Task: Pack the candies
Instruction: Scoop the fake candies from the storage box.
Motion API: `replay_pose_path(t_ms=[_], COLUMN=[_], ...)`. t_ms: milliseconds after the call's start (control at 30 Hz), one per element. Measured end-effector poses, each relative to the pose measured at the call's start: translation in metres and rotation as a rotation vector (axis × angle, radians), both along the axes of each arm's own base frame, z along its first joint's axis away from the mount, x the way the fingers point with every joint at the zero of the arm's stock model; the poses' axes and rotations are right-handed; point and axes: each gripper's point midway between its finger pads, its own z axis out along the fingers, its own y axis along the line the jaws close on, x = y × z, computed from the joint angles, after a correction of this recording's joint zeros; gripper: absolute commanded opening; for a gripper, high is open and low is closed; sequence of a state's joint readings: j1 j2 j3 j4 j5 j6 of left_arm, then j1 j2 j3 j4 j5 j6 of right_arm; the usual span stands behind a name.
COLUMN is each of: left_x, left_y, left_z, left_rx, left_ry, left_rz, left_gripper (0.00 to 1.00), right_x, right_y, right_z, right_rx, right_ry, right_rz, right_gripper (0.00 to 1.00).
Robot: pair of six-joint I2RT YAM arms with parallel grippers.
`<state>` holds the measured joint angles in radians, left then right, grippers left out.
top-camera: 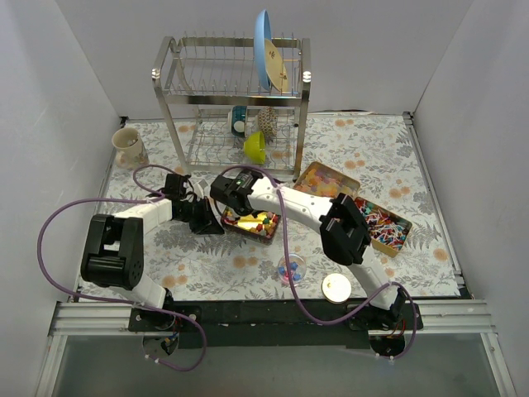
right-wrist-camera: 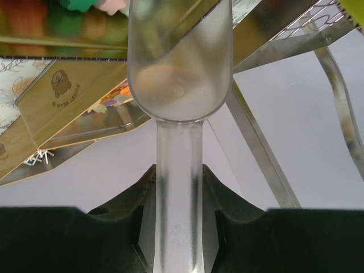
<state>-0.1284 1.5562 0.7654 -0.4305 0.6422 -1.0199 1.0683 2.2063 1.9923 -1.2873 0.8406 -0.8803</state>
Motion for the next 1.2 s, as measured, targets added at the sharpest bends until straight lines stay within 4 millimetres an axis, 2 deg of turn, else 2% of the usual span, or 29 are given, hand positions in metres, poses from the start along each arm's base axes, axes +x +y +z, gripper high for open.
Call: replay_pose_path(t_ms=[233, 433, 700, 800, 1067, 1200], left_x=[-0.001, -0.005, -0.006, -0.006, -0.005, -0.003], left_y=[-0.005, -0.009, -0.011, -0.012, -0.014, -0.015], left_z=[-0.007, -0.016, -0.017, -0.016, -0.017, -0.019], left_rx=[-0.034, -0.057, -0.074, -0.081, -0.097, -0.100], left_ry=[0.040, 0.089, 0.101, 0.099, 0.107, 0.118], left_rz=[-0.001, -0.007, -0.013, -0.017, -0.027, -0.031], left_gripper=[0.00, 0.00, 0.00, 0.00, 0.00, 0.00], right_x=[0.002, -0.007, -0.013, -0.008, 0.018, 0.019], right_y=[0.019, 0.033, 0.032, 0.032, 0.014, 0.020], right_z=[-0.003, -0.006, -0.009, -0.012, -0.020, -0.022], right_rx=[0.035, 0.081, 0.147, 0.181, 0.190, 0.196], right_ry=[-0.001, 0.019, 0.064, 0.077, 0.094, 0.108], right_rz=[0.049, 0.099, 0.119, 0.112, 0.093, 0.125], right_gripper=[0.01, 0.01, 0.01, 0.01, 0.01, 0.01])
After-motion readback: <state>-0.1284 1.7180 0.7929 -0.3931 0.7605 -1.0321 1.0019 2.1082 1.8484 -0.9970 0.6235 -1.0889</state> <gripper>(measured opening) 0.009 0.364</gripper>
